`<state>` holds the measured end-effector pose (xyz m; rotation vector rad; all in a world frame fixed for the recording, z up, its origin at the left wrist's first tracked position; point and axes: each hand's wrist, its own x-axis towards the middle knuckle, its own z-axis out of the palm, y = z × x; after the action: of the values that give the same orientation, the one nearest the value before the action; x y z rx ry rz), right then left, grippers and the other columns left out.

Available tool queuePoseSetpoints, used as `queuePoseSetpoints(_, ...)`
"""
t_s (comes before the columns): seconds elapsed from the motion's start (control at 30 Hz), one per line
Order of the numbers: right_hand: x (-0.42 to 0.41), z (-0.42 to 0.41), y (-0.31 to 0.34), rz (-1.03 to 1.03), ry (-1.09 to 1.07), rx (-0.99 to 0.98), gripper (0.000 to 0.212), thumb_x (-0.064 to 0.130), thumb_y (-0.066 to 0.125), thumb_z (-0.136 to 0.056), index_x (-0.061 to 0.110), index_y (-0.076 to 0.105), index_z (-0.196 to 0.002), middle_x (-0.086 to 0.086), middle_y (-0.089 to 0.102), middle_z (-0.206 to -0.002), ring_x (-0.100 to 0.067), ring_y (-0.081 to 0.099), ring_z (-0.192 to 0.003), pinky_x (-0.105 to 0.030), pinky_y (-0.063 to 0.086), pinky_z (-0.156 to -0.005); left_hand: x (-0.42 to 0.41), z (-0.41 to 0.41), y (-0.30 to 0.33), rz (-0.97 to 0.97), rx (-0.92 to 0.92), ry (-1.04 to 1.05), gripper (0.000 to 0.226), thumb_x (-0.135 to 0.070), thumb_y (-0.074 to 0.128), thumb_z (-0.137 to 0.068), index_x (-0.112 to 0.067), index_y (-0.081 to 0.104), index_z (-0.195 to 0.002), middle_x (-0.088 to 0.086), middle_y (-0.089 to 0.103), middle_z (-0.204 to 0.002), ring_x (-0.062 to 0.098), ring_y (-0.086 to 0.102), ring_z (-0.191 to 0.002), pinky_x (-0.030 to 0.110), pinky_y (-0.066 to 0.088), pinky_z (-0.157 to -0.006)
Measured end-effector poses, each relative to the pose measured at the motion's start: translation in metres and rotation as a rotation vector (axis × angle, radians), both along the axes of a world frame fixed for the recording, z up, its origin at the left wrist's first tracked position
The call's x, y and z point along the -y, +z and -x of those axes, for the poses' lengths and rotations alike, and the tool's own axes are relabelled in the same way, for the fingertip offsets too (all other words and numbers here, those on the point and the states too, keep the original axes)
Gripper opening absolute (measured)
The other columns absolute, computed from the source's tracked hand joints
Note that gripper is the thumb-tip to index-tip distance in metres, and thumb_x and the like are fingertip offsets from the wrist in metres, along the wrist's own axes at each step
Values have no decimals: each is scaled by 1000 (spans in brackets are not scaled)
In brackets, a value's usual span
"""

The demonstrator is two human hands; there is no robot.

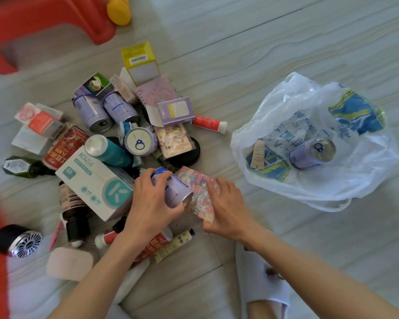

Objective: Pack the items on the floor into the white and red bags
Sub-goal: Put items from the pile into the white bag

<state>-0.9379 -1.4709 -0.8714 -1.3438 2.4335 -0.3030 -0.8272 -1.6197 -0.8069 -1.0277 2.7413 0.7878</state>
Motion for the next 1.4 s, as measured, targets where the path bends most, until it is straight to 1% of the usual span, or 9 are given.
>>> queuePoseSetpoints(0.27,-84,15,40,204,-436,126,97,46,57,-52,4,38,-138,-18,46,-122,-32,45,-104,-30,35,-95,-19,42,38,-99,-229,15,71,-26,78,-64,-22,47,-128,10,33,-137,24,28,-129,28,24,-102)
queuePoseSetpoints(0.47,-97,80,70,290,-692,-110,95,55,54,-59,3,39,-137,-22,42,-128,-28,33,-110,-41,37,-97,-53,100,31,-127,-286,-161,76,-54,57,-59,-14,52,-123,14,41,-128,28,39,-119,28,28,-99)
queuePoseSetpoints(0.57,-95,116,74,239,-781,-222,92,58,50,-58,4,45,-133,-21,45,-128,-29,33,-109,-40,33,-98,-72,132,6,-141,-216,-296,75,-52,64,-58,-12,54,-121,18,44,-127,36,43,-113,34,34,-96)
queuePoseSetpoints(0.67,-93,151,70,127,-829,-234,90,61,46,-54,10,51,-128,-16,47,-127,-35,39,-111,-38,30,-96,-88,165,-13,-110,-164,-399,72,-35,79,-58,-12,54,-121,18,43,-128,39,42,-114,35,35,-98)
queuePoseSetpoints(0.77,-88,173,60,74,-853,-232,89,67,39,-54,10,58,-119,-16,50,-123,-35,41,-111,-37,30,-94,-99,190,-20,-31,-147,-437,71,-29,75,-62,-17,49,-127,15,39,-134,35,38,-119,35,30,-100)
queuePoseSetpoints(0.9,-79,182,48,140,-829,-129,75,64,52,-72,9,58,-122,-16,48,-132,-37,39,-120,-36,26,-103,-102,204,-29,32,-145,-387,70,-36,72,-67,-20,45,-129,13,36,-136,33,38,-121,37,30,-98)
queuePoseSetpoints(1.07,-73,179,57,190,-815,-123,53,49,61,-78,9,65,-114,-17,49,-127,-35,39,-119,-33,26,-102,-110,204,-32,7,-81,-375,66,-40,67,-71,-19,44,-129,11,36,-133,30,35,-121,35,30,-97)
queuePoseSetpoints(1.23,-85,173,71,227,-842,-283,49,49,59,-74,13,69,-106,-14,53,-118,-37,44,-109,-38,35,-95,-119,208,-28,-78,-96,-367,67,-42,69,-72,-16,45,-128,11,39,-131,29,37,-118,33,30,-97)
queuePoseSetpoints(1.4,-91,172,63,69,-857,-198,48,47,55,-86,18,58,-124,-8,43,-140,-32,29,-134,-43,31,-101,-122,211,-24,-17,-157,-421,49,-7,60,-78,-7,50,-126,19,36,-141,36,27,-135,37,25,-105)
